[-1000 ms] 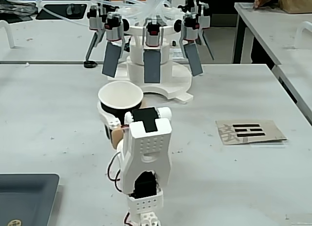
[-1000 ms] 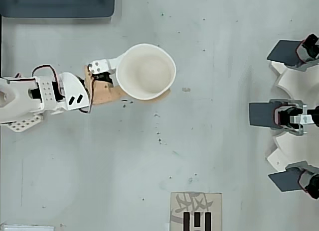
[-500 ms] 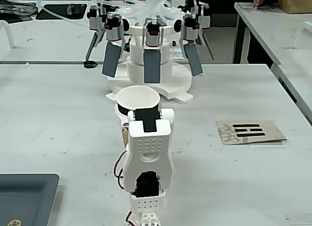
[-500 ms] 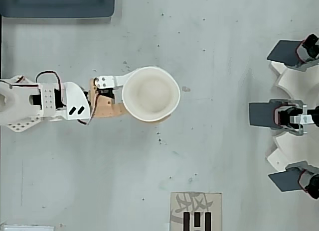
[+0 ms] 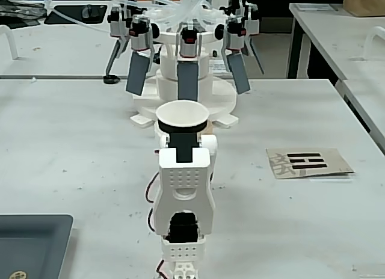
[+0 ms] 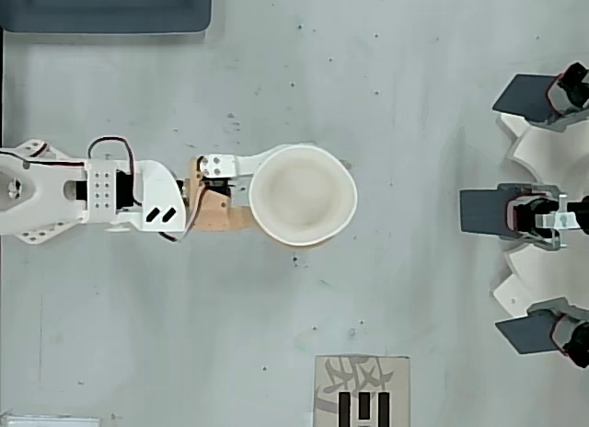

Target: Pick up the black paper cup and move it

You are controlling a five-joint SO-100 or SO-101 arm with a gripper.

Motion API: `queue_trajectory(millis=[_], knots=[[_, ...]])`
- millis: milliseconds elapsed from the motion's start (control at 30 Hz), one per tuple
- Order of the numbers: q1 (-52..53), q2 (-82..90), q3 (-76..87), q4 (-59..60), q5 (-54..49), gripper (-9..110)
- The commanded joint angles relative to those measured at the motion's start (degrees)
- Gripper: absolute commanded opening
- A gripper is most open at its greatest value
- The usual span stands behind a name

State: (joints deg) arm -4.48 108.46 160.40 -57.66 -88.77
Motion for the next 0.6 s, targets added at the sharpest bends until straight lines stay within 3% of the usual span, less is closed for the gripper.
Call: queue_trajectory(millis=[0,567], knots=[[1.05,-0.53,-6.59,1.32,-0.44,11],[1.76,-12.39,-25.75,8.88,-0.62,11]])
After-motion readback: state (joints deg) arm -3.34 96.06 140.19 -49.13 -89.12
